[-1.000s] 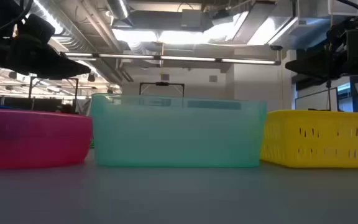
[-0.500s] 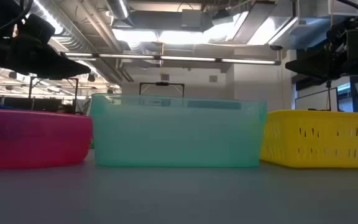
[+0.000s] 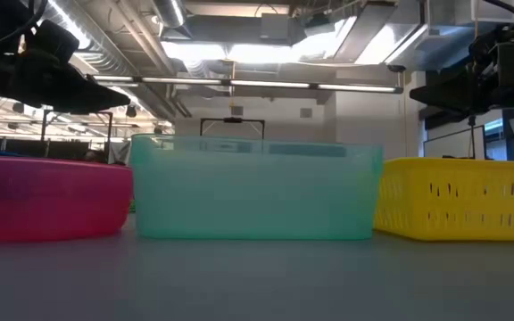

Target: Sort Halloween decoration

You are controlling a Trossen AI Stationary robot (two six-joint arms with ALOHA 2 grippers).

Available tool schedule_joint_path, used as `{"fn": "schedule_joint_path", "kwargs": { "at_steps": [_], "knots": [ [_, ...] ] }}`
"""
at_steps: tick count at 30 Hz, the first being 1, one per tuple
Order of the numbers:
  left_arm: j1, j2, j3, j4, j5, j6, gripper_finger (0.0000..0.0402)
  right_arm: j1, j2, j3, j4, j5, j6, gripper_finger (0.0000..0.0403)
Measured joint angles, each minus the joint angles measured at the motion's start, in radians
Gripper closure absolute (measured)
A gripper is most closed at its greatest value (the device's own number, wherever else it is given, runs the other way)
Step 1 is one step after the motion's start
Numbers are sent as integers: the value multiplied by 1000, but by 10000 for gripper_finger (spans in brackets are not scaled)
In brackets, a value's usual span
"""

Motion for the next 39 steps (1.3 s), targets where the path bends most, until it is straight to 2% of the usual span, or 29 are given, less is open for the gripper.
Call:
{"fn": "schedule_joint_path", "kwargs": {
  "at_steps": [17,26,33,36,39],
  "knots": [
    [0,0,0,0,0,-3,266,0,0,0,0,0,0,398],
    [0,0,0,1,0,-88,266,0,0,0,19,-7,2,398],
    [0,0,0,1,0,-113,266,0,0,0,80,6,168,396],
    [0,0,0,1,1,-113,266,0,0,0,129,49,250,379],
    [0,0,0,1,0,-113,266,0,0,0,165,83,269,339]
  ]
}}
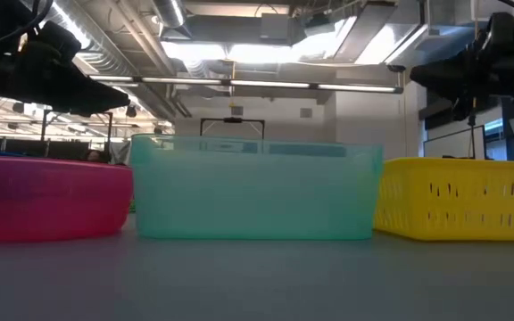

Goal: Sort Halloween decoration
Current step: Put the orange pumpkin toy into the green bin

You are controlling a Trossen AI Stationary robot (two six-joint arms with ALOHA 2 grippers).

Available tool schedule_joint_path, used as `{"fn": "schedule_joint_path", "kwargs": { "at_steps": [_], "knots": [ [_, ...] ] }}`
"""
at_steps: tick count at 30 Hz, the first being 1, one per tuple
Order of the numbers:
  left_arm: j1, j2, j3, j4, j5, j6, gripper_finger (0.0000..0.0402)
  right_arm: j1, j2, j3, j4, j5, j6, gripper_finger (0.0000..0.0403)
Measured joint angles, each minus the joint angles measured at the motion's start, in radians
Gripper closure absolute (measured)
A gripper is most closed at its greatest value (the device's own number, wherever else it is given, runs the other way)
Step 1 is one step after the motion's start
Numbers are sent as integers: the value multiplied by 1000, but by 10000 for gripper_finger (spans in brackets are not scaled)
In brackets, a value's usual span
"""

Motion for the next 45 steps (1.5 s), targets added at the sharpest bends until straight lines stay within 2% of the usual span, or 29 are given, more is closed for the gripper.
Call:
{"fn": "schedule_joint_path", "kwargs": {
  "at_steps": [6,12,17,21,39,45],
  "knots": [
    [0,0,0,0,0,0,266,0,0,54,-21,59,-11,242],
    [0,0,0,0,0,0,266,0,26,210,-328,76,-59,192],
    [0,0,0,0,-1,0,266,0,123,364,-603,182,-55,187],
    [0,0,0,0,-22,0,266,0,237,460,-743,242,-22,187],
    [0,0,0,0,-37,0,266,-2,853,705,-1029,223,17,187],
    [0,0,0,0,-37,0,266,-87,1025,744,-1120,172,-10,187]
  ]
}}
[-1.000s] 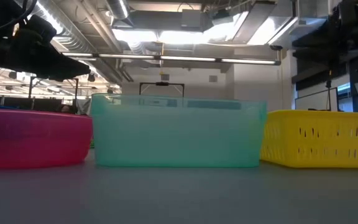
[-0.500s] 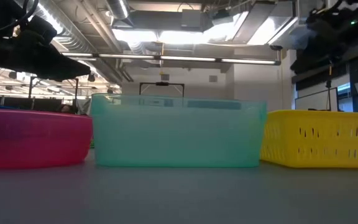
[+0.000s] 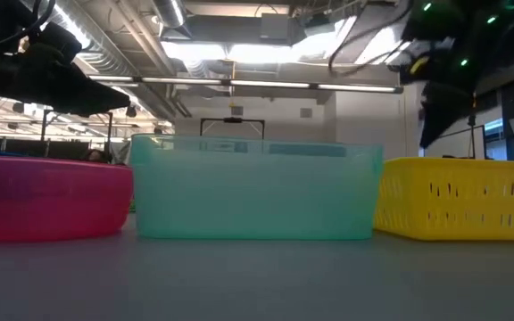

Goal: Sort Halloween decoration
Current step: Put the orange pumpkin toy into the green bin

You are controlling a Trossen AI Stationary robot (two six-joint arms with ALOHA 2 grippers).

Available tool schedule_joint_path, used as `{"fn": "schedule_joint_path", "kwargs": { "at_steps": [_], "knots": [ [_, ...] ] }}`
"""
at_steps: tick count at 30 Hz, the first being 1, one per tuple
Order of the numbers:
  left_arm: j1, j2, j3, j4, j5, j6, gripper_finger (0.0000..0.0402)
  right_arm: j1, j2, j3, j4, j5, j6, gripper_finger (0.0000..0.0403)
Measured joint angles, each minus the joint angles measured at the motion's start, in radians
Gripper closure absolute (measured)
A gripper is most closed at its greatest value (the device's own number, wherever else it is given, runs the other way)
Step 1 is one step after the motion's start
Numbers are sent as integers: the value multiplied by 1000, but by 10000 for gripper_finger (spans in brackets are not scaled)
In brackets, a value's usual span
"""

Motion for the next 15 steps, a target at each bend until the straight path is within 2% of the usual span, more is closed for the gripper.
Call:
{"fn": "schedule_joint_path", "kwargs": {
  "at_steps": [3,10,15],
  "knots": [
    [0,0,0,0,0,0,266,-67,70,1,-18,-57,-30,187],
    [0,0,0,0,0,0,266,-186,199,2,-23,-276,-216,187],
    [0,0,0,0,0,0,266,-203,267,2,-23,-301,-305,187]
  ]
}}
